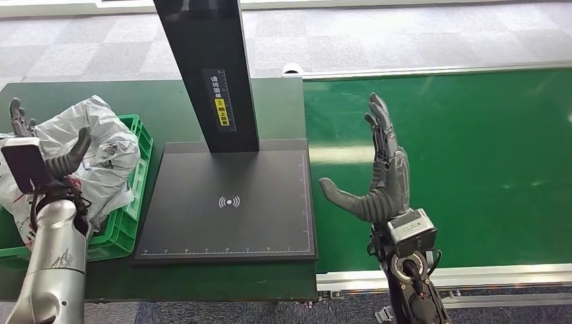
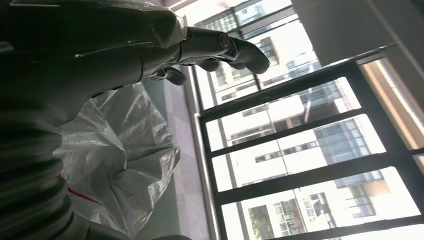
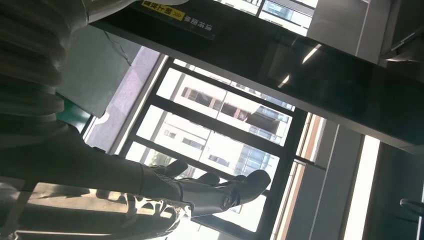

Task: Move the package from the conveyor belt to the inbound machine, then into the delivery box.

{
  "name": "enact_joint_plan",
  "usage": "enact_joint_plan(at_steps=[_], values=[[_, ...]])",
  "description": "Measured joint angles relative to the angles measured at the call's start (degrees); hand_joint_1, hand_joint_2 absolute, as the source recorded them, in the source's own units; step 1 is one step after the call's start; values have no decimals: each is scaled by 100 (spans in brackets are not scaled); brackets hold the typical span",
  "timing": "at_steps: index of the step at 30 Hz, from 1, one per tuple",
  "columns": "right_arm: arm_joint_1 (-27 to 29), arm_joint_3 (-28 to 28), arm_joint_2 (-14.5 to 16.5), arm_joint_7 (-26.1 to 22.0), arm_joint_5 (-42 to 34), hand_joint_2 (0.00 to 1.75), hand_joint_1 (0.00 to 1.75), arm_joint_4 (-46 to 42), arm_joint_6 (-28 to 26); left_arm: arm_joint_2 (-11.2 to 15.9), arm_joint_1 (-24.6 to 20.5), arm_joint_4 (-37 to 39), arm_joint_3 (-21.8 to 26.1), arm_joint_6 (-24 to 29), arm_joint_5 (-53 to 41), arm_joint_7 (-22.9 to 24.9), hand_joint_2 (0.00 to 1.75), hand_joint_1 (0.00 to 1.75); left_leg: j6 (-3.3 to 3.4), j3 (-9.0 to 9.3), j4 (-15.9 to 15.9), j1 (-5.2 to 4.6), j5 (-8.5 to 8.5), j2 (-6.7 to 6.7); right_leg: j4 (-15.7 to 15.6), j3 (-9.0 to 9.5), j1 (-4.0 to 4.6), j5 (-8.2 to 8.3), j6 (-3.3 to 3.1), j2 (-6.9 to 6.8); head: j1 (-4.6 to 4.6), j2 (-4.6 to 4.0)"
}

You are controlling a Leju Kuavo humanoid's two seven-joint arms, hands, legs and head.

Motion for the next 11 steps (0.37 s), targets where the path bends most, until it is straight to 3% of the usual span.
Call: enact_joint_plan(at_steps=[4,5,8,11], values=[[-32,-9,-4,33,-1,175,0,79,-2,-283,1259,-1735,-1287,1793,-1286,-349,175,0,9,-1,1,-5,-13,12,-4,-7,-5,-6,7,9,0,0],[-35,-14,-5,40,-1,175,0,105,3,-354,1566,-2104,-1692,2016,-1406,-361,175,0,13,-2,1,-7,-18,12,-5,-7,-6,-8,10,9,0,0],[-34,-33,-7,68,8,175,0,179,26,-570,2285,-2871,-2710,2156,-1305,-371,175,0,18,-7,1,-8,-25,14,-6,-9,-9,-10,13,11,1,0],[-24,-41,-8,83,28,175,0,232,59,-693,2671,-3274,-3276,2161,-1164,-370,175,0,18,-8,1,-7,-28,14,-7,-13,-8,-10,13,13,-1,0]])
